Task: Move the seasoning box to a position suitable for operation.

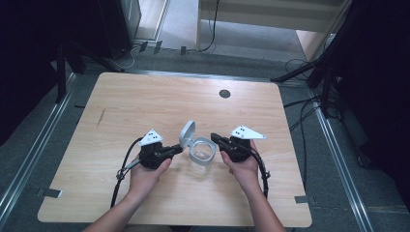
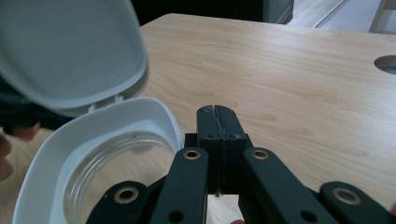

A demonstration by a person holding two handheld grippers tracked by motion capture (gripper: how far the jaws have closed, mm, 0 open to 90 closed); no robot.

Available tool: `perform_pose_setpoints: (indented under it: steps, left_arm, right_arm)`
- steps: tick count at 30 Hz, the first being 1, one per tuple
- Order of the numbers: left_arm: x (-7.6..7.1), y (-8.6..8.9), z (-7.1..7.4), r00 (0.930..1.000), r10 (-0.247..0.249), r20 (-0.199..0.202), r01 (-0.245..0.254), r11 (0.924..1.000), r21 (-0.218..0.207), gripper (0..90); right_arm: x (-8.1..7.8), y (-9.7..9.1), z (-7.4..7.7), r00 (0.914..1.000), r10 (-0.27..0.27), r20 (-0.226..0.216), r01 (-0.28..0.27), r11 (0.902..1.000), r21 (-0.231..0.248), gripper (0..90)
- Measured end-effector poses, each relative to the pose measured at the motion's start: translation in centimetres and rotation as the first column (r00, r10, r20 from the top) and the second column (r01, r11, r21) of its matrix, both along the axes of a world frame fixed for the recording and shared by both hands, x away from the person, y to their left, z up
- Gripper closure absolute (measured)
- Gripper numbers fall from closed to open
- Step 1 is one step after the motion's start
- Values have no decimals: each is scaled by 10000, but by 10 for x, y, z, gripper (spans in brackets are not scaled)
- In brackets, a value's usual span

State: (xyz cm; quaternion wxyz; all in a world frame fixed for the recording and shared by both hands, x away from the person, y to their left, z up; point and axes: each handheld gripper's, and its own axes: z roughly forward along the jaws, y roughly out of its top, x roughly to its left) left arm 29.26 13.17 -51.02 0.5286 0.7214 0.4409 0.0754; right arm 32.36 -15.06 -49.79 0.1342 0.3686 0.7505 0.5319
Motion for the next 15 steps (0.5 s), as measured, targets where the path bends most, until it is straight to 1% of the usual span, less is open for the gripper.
perform_pose_setpoints:
  steps: [1,2,3,4,5,6,7,8,9,11,12,13,14,15]
  left_arm:
    - [0,0,0,10000,0,0,0,10000,0,900]
    - [6,0,0,10000,28,-78,-30,9998,-215,900]
    - [6,0,0,10000,28,-78,-30,9998,-215,900]
    - [10,0,-2,9997,216,-108,-219,9993,-315,900]
    - [11,1,-4,9995,288,-89,-291,9991,-298,900]
    - [10,1,-5,9992,397,-61,-399,9986,-337,900]
    - [5,1,-6,9986,538,-13,-538,9982,-272,900]
    - [5,1,-6,9986,538,-13,-538,9982,-272,900]
    - [-5,2,-7,9974,719,88,-717,9971,-267,900]
    - [-21,4,-6,9952,916,338,-913,9958,-113,896]
    - [-26,5,-6,9944,991,369,-988,9951,-97,893]
    - [-26,5,-6,9944,991,369,-988,9951,-97,885]
    - [-34,5,-5,9925,1136,450,-1137,9935,3,869]
    - [-46,5,-3,9891,1350,591,-1362,9905,164,859]
  right_arm:
    - [0,0,0,10000,0,0,0,10000,0,900]
    - [-5,-1,-2,10000,40,56,-40,10000,-47,900]
    - [-5,-1,-2,10000,40,56,-40,10000,-47,900]
    - [-12,-1,-5,10000,68,-3,-68,10000,-28,900]
    - [-14,-1,-5,9999,103,-54,-103,9999,-62,900]
    - [-17,-2,-7,9999,118,-54,-119,9999,-99,900]
    - [-20,-2,-8,9999,128,-71,-129,9999,-81,900]
    - [-20,-2,-8,9999,128,-71,-129,9999,-81,900]
    - [-25,-2,-9,9999,104,-126,-105,9999,-113,900]
    - [-30,-1,-9,10000,-7,-94,5,9998,-190,900]
    - [-32,-1,-10,9999,-119,-93,118,9998,-140,900]
    - [-32,-1,-10,9999,-119,-93,118,9998,-140,900]
    - [-38,1,-11,9991,-417,-22,416,9988,-263,900]
    - [-42,4,-12,9978,-652,100,656,9963,-560,900]
